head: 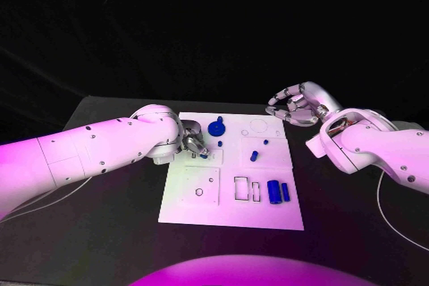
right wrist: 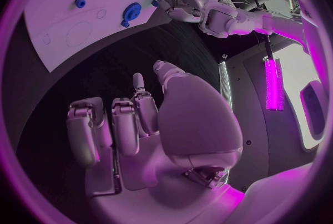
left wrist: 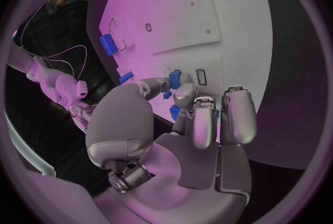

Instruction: Assemble the parts on the task board

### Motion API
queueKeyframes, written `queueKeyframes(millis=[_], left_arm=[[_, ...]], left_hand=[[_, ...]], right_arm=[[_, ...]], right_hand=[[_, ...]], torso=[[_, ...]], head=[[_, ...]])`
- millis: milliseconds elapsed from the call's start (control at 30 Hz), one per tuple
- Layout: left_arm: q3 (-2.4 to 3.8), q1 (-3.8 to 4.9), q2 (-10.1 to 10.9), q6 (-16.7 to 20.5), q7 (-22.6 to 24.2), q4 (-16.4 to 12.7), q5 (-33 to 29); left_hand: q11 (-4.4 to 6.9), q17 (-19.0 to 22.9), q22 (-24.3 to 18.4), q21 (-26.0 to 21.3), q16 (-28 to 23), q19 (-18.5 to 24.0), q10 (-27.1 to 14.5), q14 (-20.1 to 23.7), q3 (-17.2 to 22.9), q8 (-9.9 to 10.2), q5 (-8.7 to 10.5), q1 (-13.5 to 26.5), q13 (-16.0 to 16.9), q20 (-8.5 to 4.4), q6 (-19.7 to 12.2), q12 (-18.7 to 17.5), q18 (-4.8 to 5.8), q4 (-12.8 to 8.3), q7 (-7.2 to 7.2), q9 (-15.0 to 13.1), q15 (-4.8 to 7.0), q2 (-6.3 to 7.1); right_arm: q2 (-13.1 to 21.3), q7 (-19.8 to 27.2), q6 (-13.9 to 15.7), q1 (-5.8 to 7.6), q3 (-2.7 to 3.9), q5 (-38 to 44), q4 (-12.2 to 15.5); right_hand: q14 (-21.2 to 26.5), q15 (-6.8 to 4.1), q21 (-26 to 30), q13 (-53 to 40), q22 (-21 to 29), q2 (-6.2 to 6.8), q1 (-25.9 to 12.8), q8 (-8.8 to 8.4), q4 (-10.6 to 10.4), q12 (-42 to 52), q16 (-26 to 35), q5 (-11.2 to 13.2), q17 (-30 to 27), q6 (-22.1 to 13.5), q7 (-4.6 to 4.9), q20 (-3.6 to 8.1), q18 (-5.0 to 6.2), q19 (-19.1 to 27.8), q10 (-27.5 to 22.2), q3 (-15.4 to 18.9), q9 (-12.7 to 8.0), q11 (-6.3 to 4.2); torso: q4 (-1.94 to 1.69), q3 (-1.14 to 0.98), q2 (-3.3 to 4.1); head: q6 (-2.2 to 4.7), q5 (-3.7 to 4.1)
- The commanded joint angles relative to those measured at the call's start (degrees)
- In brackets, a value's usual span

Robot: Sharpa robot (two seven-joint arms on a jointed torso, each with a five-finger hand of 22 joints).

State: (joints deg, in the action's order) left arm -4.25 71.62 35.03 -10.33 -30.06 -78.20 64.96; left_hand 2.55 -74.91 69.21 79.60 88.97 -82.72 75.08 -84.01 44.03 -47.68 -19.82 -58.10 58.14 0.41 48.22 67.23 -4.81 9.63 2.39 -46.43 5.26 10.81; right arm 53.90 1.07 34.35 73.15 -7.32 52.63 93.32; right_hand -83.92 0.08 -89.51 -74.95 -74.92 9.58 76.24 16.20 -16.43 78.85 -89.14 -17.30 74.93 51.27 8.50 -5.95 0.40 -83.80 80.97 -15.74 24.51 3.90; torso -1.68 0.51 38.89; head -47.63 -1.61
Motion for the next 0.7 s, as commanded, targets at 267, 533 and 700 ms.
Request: queueKeyframes(millis=[267,533,700], left_arm=[[-0.16,-0.20,-0.8,-3.2,-0.4,0.9,-0.4],[-0.17,-0.20,-0.9,-3.3,-0.4,1.3,-0.3],[-0.17,-0.20,-1.0,-3.1,-0.4,1.5,-0.3]], left_hand=[[0.30,-14.2,1.0,0.8,0.5,-0.4,0.5,-5.8,2.3,-0.9,0.39,2.4,0.0,-0.35,1.6,0.4,0.95,-4.2,-1.34,0.7,0.82,-0.24],[0.42,-14.5,1.6,1.1,0.7,-0.6,0.6,-5.8,1.4,-1.1,0.38,2.9,-0.1,-0.39,1.9,0.5,1.05,-3.6,-1.48,0.9,0.92,-0.32],[0.50,-14.7,2.0,1.3,0.8,-0.8,0.7,-5.9,0.6,-1.3,0.38,3.4,-0.1,-0.43,2.2,0.6,1.13,-3.0,-1.57,1.1,0.98,-0.40]], right_arm=[[0.0,0.0,-0.7,-0.04,0.00,0.7,0.0],[0.1,0.0,-0.7,-0.04,0.00,0.7,0.1],[0.1,0.0,-0.6,-0.04,0.00,0.7,0.1]], right_hand=[[-5.6,-0.51,0.0,-6.2,-14.7,0.00,-0.9,0.30,-0.1,0.1,0.1,-0.3,13.1,-0.3,-0.02,0.40,-0.25,-5.9,0.2,-0.1,0.1,-0.16],[-5.5,-0.51,0.2,-6.1,-14.6,0.02,-1.1,0.36,-0.1,0.0,0.1,-0.3,13.0,-0.3,-0.02,0.41,-0.22,-5.9,0.1,-0.1,0.1,-0.16],[-5.5,-0.51,0.2,-6.0,-14.6,0.03,-1.3,0.39,-0.2,-0.1,0.1,-0.3,12.9,-0.4,-0.02,0.41,-0.21,-5.8,0.1,0.0,0.2,-0.16]], torso=[[0.05,0.08,0.04],[0.00,0.06,0.02],[0.00,0.05,0.02]], head=[[-0.20,0.10],[-0.27,0.23],[-0.34,0.31]])
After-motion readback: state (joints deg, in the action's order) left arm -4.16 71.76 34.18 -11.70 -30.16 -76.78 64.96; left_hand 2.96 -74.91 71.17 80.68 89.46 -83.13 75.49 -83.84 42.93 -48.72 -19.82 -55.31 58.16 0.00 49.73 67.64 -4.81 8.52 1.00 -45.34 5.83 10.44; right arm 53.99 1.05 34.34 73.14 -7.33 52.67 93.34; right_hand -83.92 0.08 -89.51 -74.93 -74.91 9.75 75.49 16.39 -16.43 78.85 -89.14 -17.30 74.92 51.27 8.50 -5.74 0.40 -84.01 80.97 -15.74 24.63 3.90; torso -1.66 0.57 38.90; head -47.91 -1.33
